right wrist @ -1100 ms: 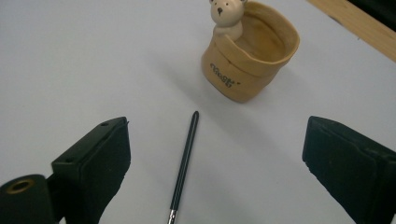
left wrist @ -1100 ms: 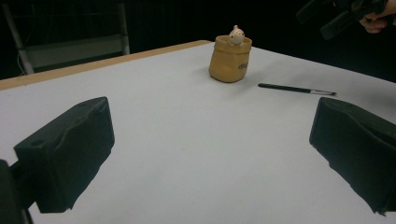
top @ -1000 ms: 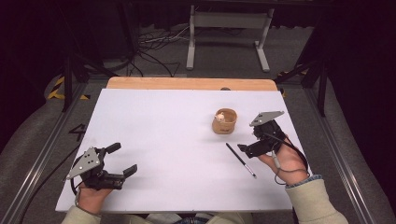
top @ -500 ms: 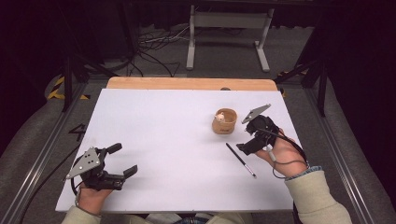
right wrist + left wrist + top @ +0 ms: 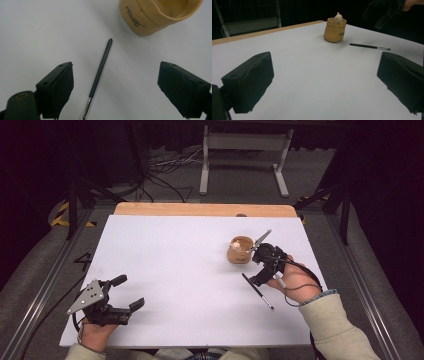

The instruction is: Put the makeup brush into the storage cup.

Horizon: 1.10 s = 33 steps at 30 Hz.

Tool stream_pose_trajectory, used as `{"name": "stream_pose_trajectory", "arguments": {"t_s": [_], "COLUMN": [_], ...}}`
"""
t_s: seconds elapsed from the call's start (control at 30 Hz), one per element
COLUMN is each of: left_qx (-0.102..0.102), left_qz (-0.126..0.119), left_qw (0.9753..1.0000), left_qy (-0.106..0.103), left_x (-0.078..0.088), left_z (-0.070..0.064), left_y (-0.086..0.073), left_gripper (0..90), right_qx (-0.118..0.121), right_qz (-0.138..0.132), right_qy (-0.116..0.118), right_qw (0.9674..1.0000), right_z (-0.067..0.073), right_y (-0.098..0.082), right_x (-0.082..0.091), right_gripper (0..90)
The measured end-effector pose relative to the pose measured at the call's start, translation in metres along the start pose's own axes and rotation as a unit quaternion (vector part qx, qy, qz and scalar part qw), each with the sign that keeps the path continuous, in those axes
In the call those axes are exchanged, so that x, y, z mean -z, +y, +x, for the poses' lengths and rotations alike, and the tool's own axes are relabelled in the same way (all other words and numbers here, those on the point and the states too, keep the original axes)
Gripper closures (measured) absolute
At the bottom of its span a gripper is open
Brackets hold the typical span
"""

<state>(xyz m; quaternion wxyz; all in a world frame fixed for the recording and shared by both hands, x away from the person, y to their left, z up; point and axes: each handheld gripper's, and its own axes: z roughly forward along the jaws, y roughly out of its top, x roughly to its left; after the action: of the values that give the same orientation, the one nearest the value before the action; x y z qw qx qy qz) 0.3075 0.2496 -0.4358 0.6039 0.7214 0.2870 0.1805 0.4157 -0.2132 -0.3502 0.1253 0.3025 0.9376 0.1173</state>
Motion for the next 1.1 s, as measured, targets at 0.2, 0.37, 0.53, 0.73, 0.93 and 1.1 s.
{"name": "stream_pose_trajectory", "arguments": {"t_s": [0.2, 0.37, 0.53, 0.73, 0.93, 1.1], "left_qx": [-0.002, 0.001, 0.003, 0.001, 0.000, -0.001], "left_qz": [0.001, 0.000, 0.000, 0.001, 0.002, 0.004], "left_qw": [1.0000, 1.0000, 1.0000, 1.0000, 1.0000, 1.0000], "left_qy": [0.001, -0.004, -0.004, -0.002, -0.003, -0.001], "left_x": [-0.001, -0.002, -0.002, -0.002, -0.002, -0.003], "left_z": [0.002, 0.001, 0.002, 0.001, 0.001, 0.001], "left_y": [0.001, 0.000, 0.000, 0.000, 0.001, 0.000], "left_gripper": [1.4, 1.4, 1.3, 1.3, 1.4, 1.7], "right_qx": [0.009, 0.012, 0.011, 0.000, -0.003, -0.009], "right_qz": [0.026, 0.063, 0.085, 0.122, 0.130, 0.138], "right_qy": [0.003, 0.017, 0.026, 0.063, 0.057, 0.044], "right_qw": [0.9996, 0.9978, 0.9960, 0.9905, 0.9899, 0.9894], "right_z": [0.004, 0.007, 0.006, 0.005, 0.007, 0.007], "right_y": [0.001, -0.001, -0.002, -0.005, -0.006, -0.007], "right_x": [-0.016, -0.031, -0.042, -0.053, -0.056, -0.059], "right_gripper": [15.6, 18.1, 25.4, 45.9, 54.5, 58.6]}}
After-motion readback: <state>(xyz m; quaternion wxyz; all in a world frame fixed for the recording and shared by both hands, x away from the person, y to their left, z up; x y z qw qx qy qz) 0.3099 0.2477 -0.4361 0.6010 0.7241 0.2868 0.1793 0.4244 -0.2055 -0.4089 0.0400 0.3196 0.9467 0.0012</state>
